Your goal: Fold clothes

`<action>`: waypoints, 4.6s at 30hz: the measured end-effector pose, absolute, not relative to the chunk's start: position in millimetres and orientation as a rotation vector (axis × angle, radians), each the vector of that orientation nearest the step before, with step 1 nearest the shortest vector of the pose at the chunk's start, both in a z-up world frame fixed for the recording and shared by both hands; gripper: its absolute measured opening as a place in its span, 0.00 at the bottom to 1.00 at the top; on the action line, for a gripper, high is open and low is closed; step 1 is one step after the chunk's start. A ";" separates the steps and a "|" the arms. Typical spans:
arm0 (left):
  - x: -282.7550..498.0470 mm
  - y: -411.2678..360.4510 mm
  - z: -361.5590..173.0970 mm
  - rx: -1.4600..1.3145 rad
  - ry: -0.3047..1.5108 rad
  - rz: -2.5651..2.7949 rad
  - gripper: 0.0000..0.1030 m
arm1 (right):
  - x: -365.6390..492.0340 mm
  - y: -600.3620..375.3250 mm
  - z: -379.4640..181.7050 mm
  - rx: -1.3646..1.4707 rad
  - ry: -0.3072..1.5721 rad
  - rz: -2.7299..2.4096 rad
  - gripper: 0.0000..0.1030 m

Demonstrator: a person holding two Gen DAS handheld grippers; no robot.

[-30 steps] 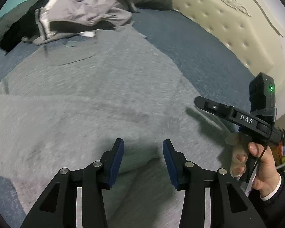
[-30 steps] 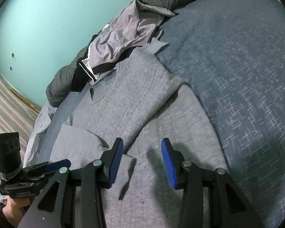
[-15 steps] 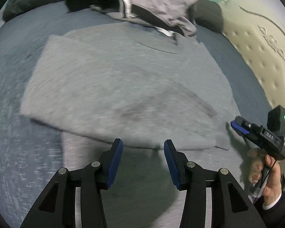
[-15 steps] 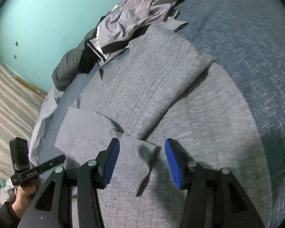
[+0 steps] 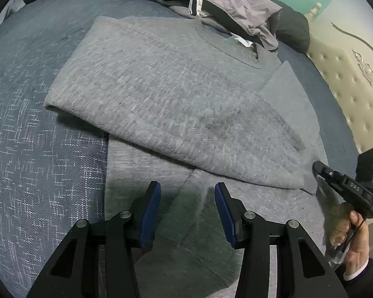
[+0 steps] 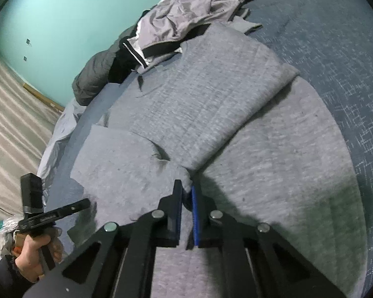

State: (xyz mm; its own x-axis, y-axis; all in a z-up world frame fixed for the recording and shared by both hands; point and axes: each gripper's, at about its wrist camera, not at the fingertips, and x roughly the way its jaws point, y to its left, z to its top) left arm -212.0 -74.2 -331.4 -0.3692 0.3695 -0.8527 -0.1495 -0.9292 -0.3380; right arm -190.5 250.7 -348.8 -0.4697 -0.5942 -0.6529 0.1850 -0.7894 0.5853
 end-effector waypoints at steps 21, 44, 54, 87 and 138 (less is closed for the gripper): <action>-224.4 -97.0 -320.0 -1.542 -0.247 2.485 0.48 | -168.7 327.4 -295.4 0.990 -0.879 -2.397 0.05; -275.9 -115.8 -327.2 -1.543 -0.053 2.573 0.48 | -168.3 373.7 -308.7 0.985 -1.051 -2.495 0.05; -277.9 -111.5 -316.6 -1.460 0.028 2.593 0.25 | -167.5 374.4 -311.8 1.014 -1.052 -2.472 0.05; -273.3 -117.6 -321.1 -1.459 -0.001 2.486 0.17 | -125.4 349.8 -309.3 1.499 -0.679 -2.406 0.05; -227.7 -156.8 -280.5 -1.412 -0.119 2.429 0.17 | -108.1 347.7 -318.7 1.674 -0.536 -2.159 0.03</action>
